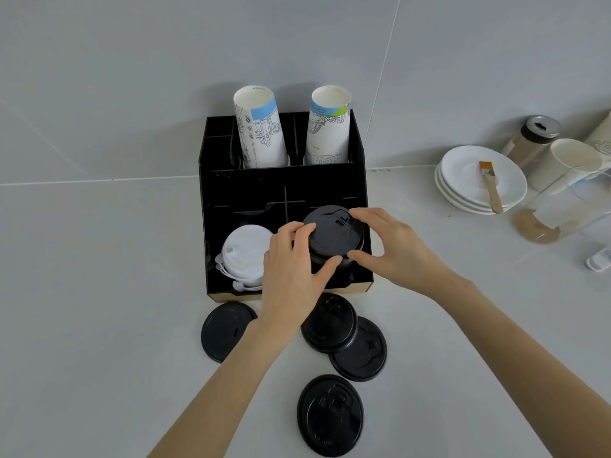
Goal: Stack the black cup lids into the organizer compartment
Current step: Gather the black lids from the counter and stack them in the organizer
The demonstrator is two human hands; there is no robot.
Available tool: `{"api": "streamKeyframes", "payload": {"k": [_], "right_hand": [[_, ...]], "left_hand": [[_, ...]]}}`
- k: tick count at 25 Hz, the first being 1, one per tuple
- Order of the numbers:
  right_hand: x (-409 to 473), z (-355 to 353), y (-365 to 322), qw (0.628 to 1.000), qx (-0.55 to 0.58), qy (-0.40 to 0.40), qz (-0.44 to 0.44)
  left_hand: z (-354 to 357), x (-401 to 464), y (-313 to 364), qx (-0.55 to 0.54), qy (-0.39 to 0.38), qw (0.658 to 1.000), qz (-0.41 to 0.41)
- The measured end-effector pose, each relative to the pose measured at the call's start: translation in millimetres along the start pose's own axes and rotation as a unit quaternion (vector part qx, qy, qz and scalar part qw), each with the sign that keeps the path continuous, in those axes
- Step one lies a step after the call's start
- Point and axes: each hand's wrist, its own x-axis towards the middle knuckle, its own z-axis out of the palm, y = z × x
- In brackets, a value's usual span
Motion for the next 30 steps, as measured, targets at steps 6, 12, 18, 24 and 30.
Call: {"api": "streamKeyframes", "payload": {"k": [6,12,18,24,30], "right_hand": [[14,2,14,0.999,-0.016,-0.033,0.01],[14,10,17,0.998,-0.044,-0.037,0.018],[11,17,15,0.998,-0.059,-0.022,0.019],[7,14,11,0.999,-0.012,-0.017,0.042],[-10,6,-2,0.998,0.008,0.055,0.02]], "left_hand": [[15,14,-3,0.022,-0.025,0.999,-0.013],[24,15,-5,0.046,-0.033,0.998,-0.015],[20,18,-7,0.046,-0.067,0.997,-0.003],[5,13,-11,-0.004,-0.097,0.995,0.004],[-5,-5,-11,-0.034,-0.086,0.995,0.023]]}}
